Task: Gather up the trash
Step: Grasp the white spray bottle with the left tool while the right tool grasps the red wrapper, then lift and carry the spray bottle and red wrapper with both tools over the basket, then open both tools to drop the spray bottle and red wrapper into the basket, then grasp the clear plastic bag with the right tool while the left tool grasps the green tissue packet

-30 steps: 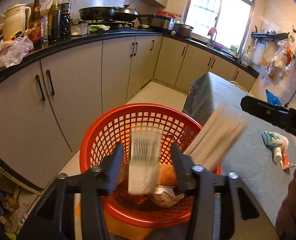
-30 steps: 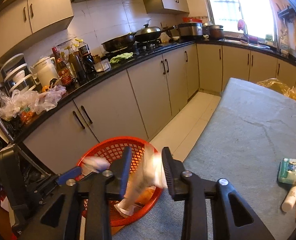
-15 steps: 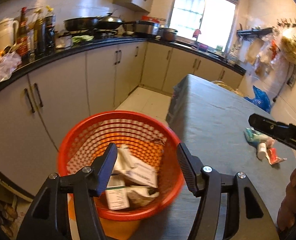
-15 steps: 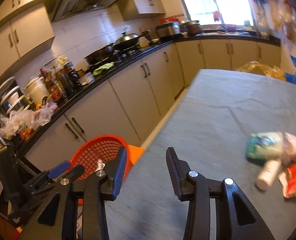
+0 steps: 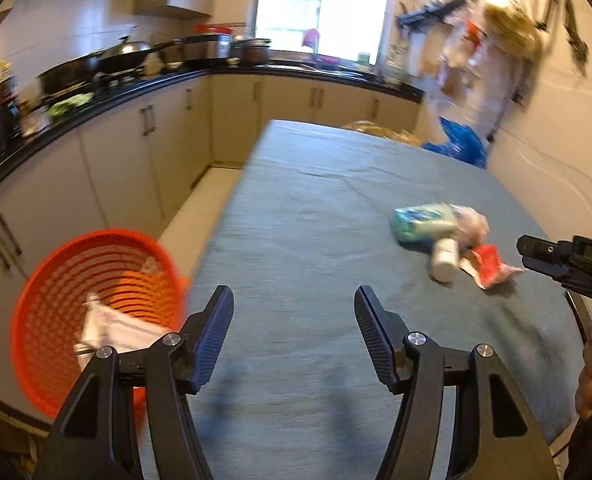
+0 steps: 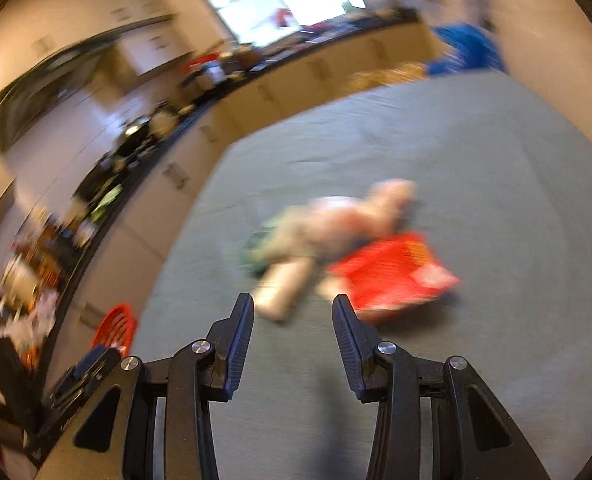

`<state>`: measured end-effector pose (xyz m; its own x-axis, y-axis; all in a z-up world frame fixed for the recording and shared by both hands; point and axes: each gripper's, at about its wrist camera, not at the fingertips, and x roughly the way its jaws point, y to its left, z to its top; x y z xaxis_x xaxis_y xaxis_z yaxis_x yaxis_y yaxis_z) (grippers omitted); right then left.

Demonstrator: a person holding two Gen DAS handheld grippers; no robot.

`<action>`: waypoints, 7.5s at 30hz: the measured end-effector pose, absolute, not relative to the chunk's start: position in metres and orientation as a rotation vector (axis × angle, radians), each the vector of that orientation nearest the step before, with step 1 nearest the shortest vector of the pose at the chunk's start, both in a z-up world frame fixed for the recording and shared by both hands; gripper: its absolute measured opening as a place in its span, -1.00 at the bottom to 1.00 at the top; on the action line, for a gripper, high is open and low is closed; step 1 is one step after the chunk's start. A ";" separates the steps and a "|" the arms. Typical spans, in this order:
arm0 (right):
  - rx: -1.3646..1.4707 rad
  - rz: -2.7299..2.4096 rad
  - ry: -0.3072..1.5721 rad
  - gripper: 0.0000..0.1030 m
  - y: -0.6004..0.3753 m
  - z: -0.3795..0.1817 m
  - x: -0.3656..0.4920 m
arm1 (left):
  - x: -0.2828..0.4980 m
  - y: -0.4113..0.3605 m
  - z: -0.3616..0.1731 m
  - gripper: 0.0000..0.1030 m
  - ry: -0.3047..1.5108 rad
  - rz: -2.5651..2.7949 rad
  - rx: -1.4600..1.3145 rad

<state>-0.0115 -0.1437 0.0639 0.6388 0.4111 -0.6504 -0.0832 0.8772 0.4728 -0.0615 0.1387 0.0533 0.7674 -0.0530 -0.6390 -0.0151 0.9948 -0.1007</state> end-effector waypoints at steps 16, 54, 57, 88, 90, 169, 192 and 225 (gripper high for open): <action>0.530 0.148 0.997 -0.12 -0.182 0.022 0.045 | -0.036 0.062 0.047 0.29 0.756 -0.148 0.022; 0.441 0.280 0.738 -0.84 -0.207 0.068 -0.040 | 0.000 -0.004 0.007 -0.44 0.951 -0.246 0.060; 0.426 0.297 0.746 -0.84 -0.196 0.066 -0.041 | -0.020 0.006 0.008 -0.44 0.950 -0.250 0.044; 0.336 0.377 0.721 -0.84 -0.150 0.081 -0.069 | -0.066 0.040 0.051 -0.44 0.770 -0.163 -0.018; 0.328 0.383 0.724 -0.84 -0.145 0.080 -0.069 | -0.069 0.045 0.053 -0.44 0.764 -0.157 -0.023; 0.011 0.778 0.811 -0.81 0.199 0.096 -0.005 | -0.121 0.326 0.045 -0.44 0.648 0.335 -0.354; 0.215 0.578 0.804 -0.33 0.021 0.092 0.002 | -0.092 0.232 0.071 0.11 0.635 0.191 -0.228; 0.416 0.206 0.969 -0.03 -0.134 0.022 0.131 | -0.047 0.102 0.061 0.30 0.748 -0.054 -0.086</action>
<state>0.1312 -0.1344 0.0221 0.5546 0.3513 -0.7543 0.0149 0.9022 0.4311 -0.0473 0.1015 0.0608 0.7321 -0.0795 -0.6766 0.0183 0.9951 -0.0972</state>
